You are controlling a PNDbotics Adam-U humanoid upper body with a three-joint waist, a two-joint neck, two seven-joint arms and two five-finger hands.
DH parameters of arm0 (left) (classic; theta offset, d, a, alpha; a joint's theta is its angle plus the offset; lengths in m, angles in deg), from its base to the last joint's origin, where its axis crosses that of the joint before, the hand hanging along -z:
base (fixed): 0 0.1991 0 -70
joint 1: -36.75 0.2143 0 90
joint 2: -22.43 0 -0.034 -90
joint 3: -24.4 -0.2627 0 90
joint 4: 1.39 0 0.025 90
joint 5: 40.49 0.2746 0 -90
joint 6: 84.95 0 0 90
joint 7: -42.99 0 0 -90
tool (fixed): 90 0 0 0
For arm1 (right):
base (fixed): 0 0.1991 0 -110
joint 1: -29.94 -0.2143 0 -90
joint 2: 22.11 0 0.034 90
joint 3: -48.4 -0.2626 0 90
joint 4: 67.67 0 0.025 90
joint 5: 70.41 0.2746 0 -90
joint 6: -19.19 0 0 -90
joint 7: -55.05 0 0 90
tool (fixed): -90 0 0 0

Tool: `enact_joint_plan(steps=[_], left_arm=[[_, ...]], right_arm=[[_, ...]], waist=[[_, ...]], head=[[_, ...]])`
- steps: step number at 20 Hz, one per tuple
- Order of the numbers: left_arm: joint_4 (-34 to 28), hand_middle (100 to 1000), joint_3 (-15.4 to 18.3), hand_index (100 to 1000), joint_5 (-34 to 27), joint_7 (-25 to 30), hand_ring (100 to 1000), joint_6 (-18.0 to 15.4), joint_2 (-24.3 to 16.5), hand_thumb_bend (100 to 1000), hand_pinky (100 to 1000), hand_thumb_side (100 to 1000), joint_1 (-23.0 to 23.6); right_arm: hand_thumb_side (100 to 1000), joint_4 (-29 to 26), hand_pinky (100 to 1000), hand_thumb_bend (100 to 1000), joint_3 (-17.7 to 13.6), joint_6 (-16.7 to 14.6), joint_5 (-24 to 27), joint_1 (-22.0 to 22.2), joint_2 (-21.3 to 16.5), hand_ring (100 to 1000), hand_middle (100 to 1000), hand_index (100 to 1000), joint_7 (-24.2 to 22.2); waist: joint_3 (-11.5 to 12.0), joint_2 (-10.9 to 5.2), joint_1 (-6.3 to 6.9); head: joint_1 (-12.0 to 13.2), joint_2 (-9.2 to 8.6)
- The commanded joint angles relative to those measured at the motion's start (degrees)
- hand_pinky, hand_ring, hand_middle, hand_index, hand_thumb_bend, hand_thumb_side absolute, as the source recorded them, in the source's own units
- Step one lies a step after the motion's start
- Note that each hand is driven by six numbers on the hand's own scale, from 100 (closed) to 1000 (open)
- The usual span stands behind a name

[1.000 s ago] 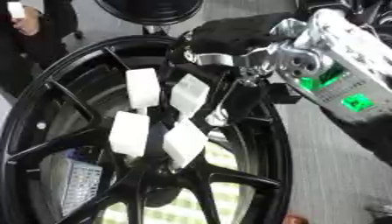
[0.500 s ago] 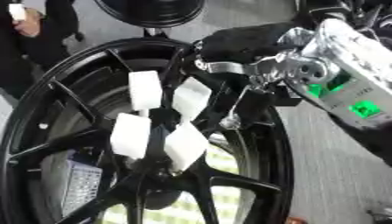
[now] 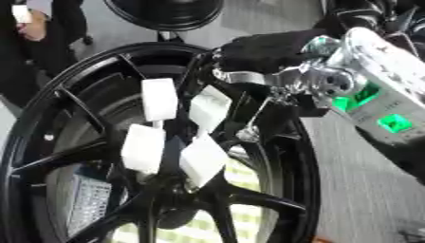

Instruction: Pull the pin out of the wheel hub.

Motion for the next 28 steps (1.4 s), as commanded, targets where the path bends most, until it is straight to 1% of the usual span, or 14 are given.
enact_joint_plan(steps=[1, 11, 13, 15, 18, 19, 20, 22, 25, 28], left_arm=[[-1.1, 551, -0.2, 786, 0.3, 0.3, 736, -0.1, -1.4, 100, 799, 791, -0.6], [-1.1, 551, -0.4, 786, 0.1, 1.0, 737, -0.1, -1.5, 100, 801, 788, -1.2], [-1.1, 547, -0.5, 786, 0.0, 1.2, 735, -0.1, -1.5, 100, 801, 785, -1.4], [-1.1, 548, -0.5, 786, -0.1, 1.3, 734, -0.1, -1.5, 100, 801, 788, -1.4], [-1.1, 549, -0.5, 786, -0.1, 1.3, 732, 0.0, -1.5, 100, 801, 790, -1.3], [-1.1, 549, -0.5, 786, -0.1, 1.3, 732, 0.0, -1.5, 100, 801, 790, -1.2], [-1.1, 549, -0.5, 786, -0.1, 1.3, 731, 0.0, -1.5, 100, 802, 791, -1.1], [-1.1, 550, -0.5, 787, -0.1, 1.3, 731, 0.1, -1.5, 100, 802, 792, -1.1], [-1.1, 551, -0.5, 787, 0.0, 1.4, 732, 0.2, -1.5, 100, 803, 794, -0.9], [-1.1, 552, -0.5, 787, 0.0, 1.5, 732, 0.4, -1.5, 100, 804, 796, -0.7]], right_arm=[[100, -0.6, 988, 344, -0.4, 0.1, -0.6, -0.4, -1.5, 884, 771, 799, 1.1], [100, 1.1, 985, 325, 0.2, -2.3, -3.0, 0.3, -1.1, 850, 731, 748, 5.8], [100, 1.4, 983, 309, 0.3, -2.8, -3.3, 0.4, -0.9, 842, 720, 737, 6.4], [100, 1.7, 981, 270, 0.4, -3.3, -3.4, 0.4, -0.8, 834, 707, 726, 7.1], [100, 1.7, 968, 150, 0.6, -3.6, -2.3, 0.3, -0.6, 815, 652, 673, 8.2], [100, 1.5, 967, 131, 0.7, -3.5, -1.8, 0.2, -0.6, 812, 639, 659, 8.5], [100, 1.3, 959, 100, 0.6, -3.4, -1.2, 0.0, -0.5, 802, 602, 616, 8.9], [100, 0.9, 952, 100, 0.6, -3.1, -0.1, -0.2, -0.5, 790, 550, 569, 9.8], [100, 0.4, 946, 100, 0.5, -2.5, 1.1, -0.6, -0.6, 782, 511, 533, 10.7], [100, -0.1, 940, 100, 0.2, -2.0, 1.8, -1.0, -0.6, 773, 457, 476, 11.2]], waist=[[0.1, -0.85, 0.49], [0.7, -0.37, 0.17], [0.9, -0.27, 0.06], [1.0, -0.22, 0.00], [0.9, -0.25, 0.02], [0.9, -0.28, 0.05], [0.8, -0.32, 0.08], [0.7, -0.42, 0.13], [0.6, -0.64, 0.20], [0.4, -0.93, 0.25]], head=[[0.0, -1.08], [-0.3, -1.89], [-0.4, -2.15], [-0.4, -2.24], [-0.4, -1.96], [-0.4, -1.84], [-0.3, -1.75], [-0.4, -1.59], [-0.4, -1.40], [-0.3, -1.14]])
